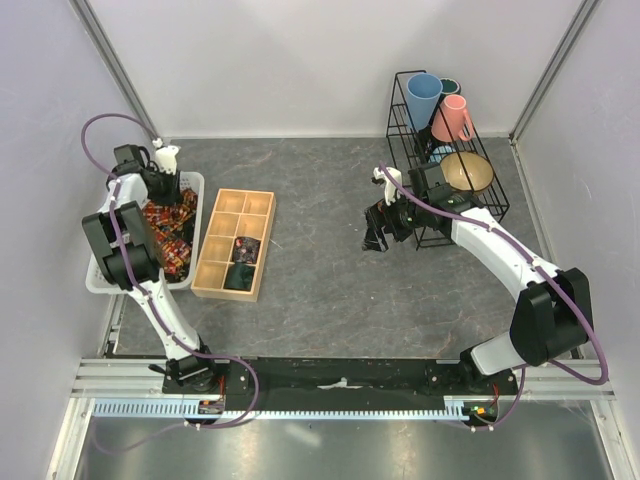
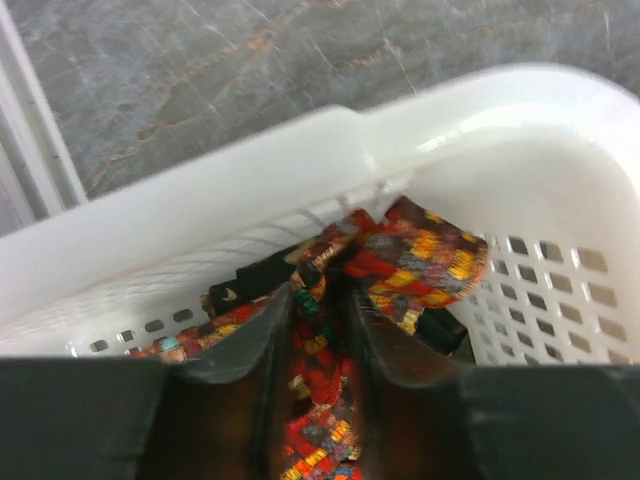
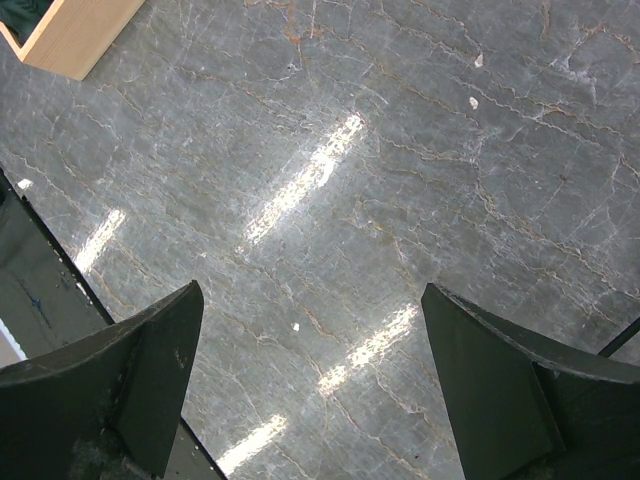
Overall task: Roll the ties
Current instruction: Pick up the tie from the bin.
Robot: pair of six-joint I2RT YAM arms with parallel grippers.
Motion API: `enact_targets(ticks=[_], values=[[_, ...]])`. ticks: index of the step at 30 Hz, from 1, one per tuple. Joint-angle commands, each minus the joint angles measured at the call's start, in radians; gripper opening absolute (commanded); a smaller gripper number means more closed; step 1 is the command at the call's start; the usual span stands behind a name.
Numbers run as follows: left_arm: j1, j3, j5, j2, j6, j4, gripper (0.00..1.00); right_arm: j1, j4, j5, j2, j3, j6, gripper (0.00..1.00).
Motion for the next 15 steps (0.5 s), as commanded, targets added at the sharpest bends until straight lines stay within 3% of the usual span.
enact_targets(ticks=[1, 2, 5, 10, 15], values=[[0.006, -0.039, 0.077, -0.142, 0.022, 0.032, 0.19, 0.005, 0.009, -0.026, -0.002, 0.035, 0.003, 0.98], [0.008, -0.046, 0.090, -0.171, 0.015, 0.030, 0.11, 0.004, 0.007, -0.025, -0.004, 0.036, 0.005, 0.98], [0.022, -0.059, 0.104, -0.278, -0.007, 0.023, 0.02, 0.005, 0.003, -0.023, -0.015, 0.035, 0.003, 0.98], [0.033, -0.034, 0.117, -0.450, -0.027, -0.009, 0.02, 0.005, -0.004, -0.019, -0.027, 0.033, 0.002, 0.98], [0.029, 0.024, 0.226, -0.550, -0.063, -0.081, 0.02, 0.004, -0.011, -0.010, -0.039, 0.033, -0.005, 0.98]])
